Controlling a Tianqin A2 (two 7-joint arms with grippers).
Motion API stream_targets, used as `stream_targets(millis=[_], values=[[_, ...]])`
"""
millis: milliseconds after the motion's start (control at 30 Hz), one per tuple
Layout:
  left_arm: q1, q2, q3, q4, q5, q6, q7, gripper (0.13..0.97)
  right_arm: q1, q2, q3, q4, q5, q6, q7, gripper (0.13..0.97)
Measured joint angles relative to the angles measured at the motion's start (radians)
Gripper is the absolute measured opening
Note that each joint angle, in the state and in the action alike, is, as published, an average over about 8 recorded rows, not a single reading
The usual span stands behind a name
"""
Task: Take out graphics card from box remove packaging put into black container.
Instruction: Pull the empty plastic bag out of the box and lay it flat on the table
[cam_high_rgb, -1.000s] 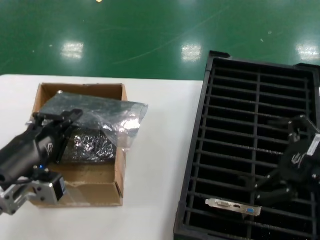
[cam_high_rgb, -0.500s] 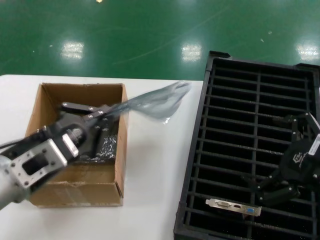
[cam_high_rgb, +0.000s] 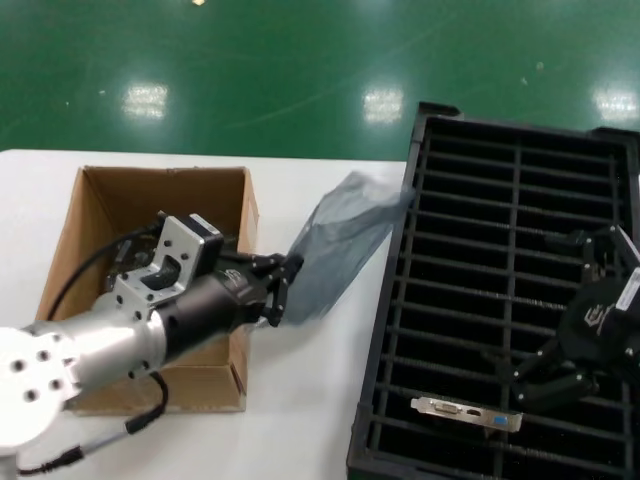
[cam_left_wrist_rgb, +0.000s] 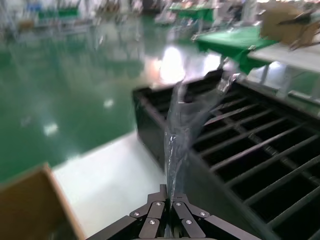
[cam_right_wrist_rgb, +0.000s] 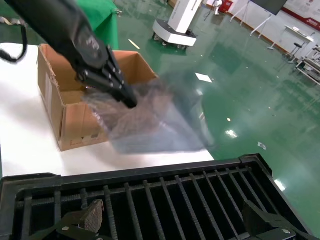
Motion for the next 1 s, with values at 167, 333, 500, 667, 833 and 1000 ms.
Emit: stream_targets(millis=[167,333,500,667,833,1000], values=[[-0.047,0.03,0.034,0.096,0.092,-0.009,-0.094,0.151,0.0,0.0,0.0,0.0,0.0,0.0,0.0,0.966],[-0.077,0.037,0.044,0.149,0.122,-0.033,-0.13,0.162,0.0,0.0,0.0,0.0,0.0,0.0,0.0,0.966],[-0.094,0.03,0.047,0.152,0.113,-0.053,-0.138,0.217,0.0,0.0,0.0,0.0,0.0,0.0,0.0,0.966],[-0.092,-0.002,0.034,0.076,0.067,-0.094,-0.102,0.269,0.0,0.0,0.0,0.0,0.0,0.0,0.0,0.966],[-0.062,-0.052,-0.018,-0.065,0.035,-0.204,-0.002,0.366,0.0,0.0,0.0,0.0,0.001,0.0,0.0,0.966],[-0.022,-0.086,-0.062,-0.15,0.05,-0.31,0.099,0.458,-0.003,-0.004,0.001,-0.004,0.006,0.006,-0.007,0.966]])
